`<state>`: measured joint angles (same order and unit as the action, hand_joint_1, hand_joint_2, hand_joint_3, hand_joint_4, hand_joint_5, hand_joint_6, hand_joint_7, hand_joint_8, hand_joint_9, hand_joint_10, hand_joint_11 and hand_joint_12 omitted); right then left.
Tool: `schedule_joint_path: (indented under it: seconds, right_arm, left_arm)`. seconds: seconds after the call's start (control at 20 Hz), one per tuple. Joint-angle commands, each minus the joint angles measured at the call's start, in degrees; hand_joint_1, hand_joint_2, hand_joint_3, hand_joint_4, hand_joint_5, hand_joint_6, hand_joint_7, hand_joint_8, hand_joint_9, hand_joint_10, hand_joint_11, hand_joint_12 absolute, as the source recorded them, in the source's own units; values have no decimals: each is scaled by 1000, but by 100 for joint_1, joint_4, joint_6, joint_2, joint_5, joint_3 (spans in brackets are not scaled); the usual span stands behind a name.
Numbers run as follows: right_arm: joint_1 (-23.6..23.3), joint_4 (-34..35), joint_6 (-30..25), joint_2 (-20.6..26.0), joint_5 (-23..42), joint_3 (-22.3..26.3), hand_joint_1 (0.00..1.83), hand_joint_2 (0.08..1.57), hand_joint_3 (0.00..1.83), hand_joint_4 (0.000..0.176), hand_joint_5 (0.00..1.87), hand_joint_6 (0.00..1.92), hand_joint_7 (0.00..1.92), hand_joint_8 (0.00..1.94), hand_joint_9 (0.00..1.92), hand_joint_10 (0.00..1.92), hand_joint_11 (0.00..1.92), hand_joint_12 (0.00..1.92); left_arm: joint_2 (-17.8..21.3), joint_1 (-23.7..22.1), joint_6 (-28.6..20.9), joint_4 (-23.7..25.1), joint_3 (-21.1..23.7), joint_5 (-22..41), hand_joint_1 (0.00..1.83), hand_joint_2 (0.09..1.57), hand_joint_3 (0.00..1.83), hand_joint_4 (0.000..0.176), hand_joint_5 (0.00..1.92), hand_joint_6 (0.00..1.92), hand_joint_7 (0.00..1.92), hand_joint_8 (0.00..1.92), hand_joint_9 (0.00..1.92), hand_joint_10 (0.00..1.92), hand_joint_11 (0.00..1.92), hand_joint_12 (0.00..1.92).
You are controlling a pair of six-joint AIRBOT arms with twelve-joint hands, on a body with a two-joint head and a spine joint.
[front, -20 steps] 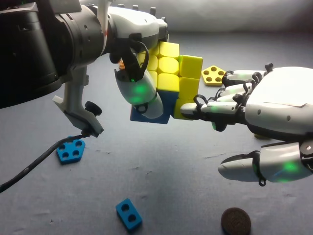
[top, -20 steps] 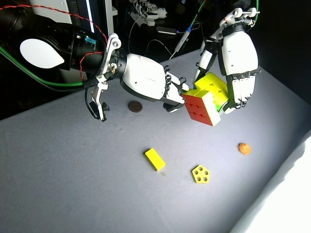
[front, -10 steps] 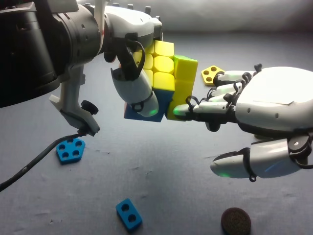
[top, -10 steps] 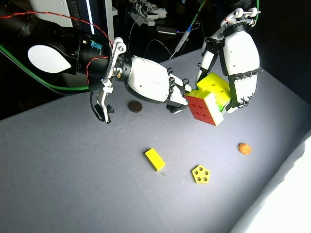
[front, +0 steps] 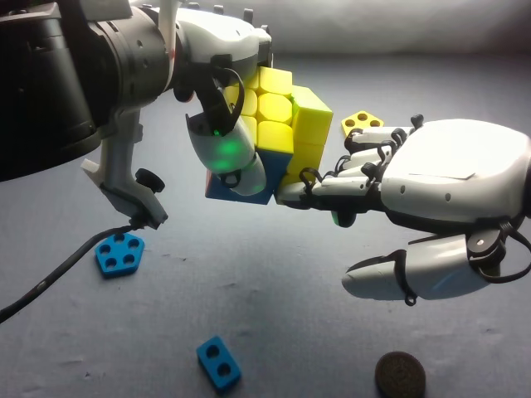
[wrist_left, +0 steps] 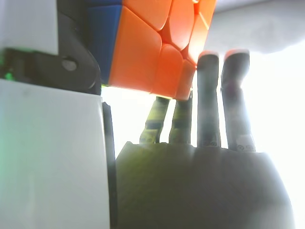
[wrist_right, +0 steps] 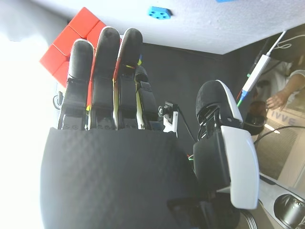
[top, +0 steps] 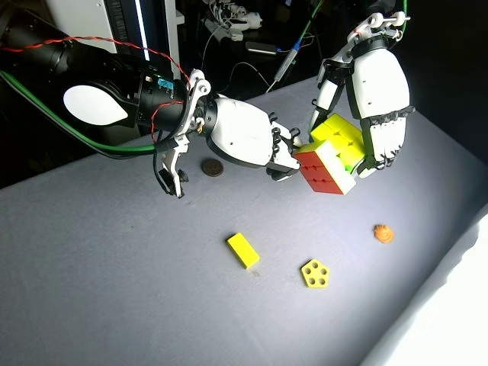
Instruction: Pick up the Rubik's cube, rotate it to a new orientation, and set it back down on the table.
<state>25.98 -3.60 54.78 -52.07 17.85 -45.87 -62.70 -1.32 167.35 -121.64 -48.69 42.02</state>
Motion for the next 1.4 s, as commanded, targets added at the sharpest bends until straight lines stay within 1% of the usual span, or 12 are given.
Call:
schedule_joint_path:
  seconds: [0.0, 0.1, 0.15, 0.3, 0.35, 0.65, 0.7, 0.75, 0.85, 0.9, 1.25, 1.35]
  right_arm:
    - [-51, 100, 9, -5, 579, -39, 161, 1266, 0, 0, 137, 2, 399, 926, 314, 1396, 0, 1797]
    - [-51, 113, 23, -39, 579, -91, 167, 1262, 0, 0, 144, 4, 410, 915, 323, 1387, 0, 1796]
    - [-47, 119, 35, -61, 577, -135, 142, 1268, 0, 0, 149, 4, 397, 932, 315, 1388, 0, 1789]
    - [-46, 264, 115, -123, 557, -282, 161, 1264, 0, 0, 156, 7, 391, 939, 309, 1391, 0, 1790]
    - [-45, 275, 116, -129, 557, -322, 150, 1270, 1, 0, 142, 1, 380, 935, 300, 1397, 0, 1789]
    - [-38, 298, 119, -155, 586, -383, 172, 1266, 0, 0, 155, 4, 382, 953, 295, 1417, 0, 1793]
    - [-45, 300, 118, -165, 589, -383, 180, 1270, 1, 0, 145, 1, 368, 967, 279, 1425, 0, 1790]
    - [-44, 301, 109, -166, 577, -379, 171, 1271, 1, 0, 147, 2, 368, 974, 285, 1424, 0, 1787]
    - [-22, 301, 74, -163, 459, -341, 171, 1273, 2, 0, 144, 0, 368, 975, 282, 1421, 0, 1788]
    - [32, 299, 79, -148, 438, -287, 192, 1269, 0, 0, 140, 0, 360, 972, 281, 1422, 0, 1792]
    - [64, 262, 82, -131, 387, -213, 149, 1271, 1, 0, 160, 8, 364, 970, 292, 1424, 1, 1795]
    - [161, 136, 83, -15, 269, -16, 177, 1259, 0, 0, 159, 6, 394, 945, 316, 1407, 0, 1789]
  left_arm:
    - [25, -145, -102, 231, 13, -386, 1015, 1426, 2, 0, 479, 1673, 446, 1921, 241, 1921, 301, 1921]
    - [25, -149, -102, 227, 15, -376, 1007, 1430, 3, 0, 472, 1688, 439, 1921, 227, 1921, 290, 1921]
    - [25, -151, -102, 227, 16, -373, 1021, 1353, 0, 0, 561, 1622, 184, 1909, 232, 1921, 293, 1921]
    - [24, -166, -102, 218, 20, -349, 1012, 1361, 0, 0, 540, 1651, 145, 1921, 229, 1921, 305, 1921]
    - [23, -171, -102, 218, 20, -339, 1016, 1421, 4, 0, 497, 1666, 421, 1921, 249, 1921, 322, 1921]
    - [23, -175, -102, 218, 19, -325, 999, 1432, 6, 4, 472, 1716, 432, 1915, 280, 1921, 349, 1921]
    - [23, -175, -102, 218, 18, -325, 1005, 1385, 0, 0, 517, 1680, 217, 1920, 255, 1921, 310, 1921]
    - [23, -175, -103, 218, 18, -325, 997, 1426, 2, 0, 483, 1708, 375, 1921, 242, 1921, 298, 1921]
    - [23, -175, -107, 218, 17, -325, 1009, 1379, 0, 0, 529, 1668, 209, 1921, 260, 1921, 326, 1921]
    - [23, -181, -109, 218, 17, -322, 1014, 1424, 0, 0, 498, 1664, 420, 1921, 259, 1921, 301, 1921]
    - [23, -205, -108, 208, 19, -295, 989, 1442, 5, 4, 449, 1738, 428, 1920, 238, 1921, 300, 1921]
    - [23, -205, -108, 204, 21, -295, 1000, 1378, 0, 0, 517, 1683, 141, 1920, 221, 1921, 296, 1921]
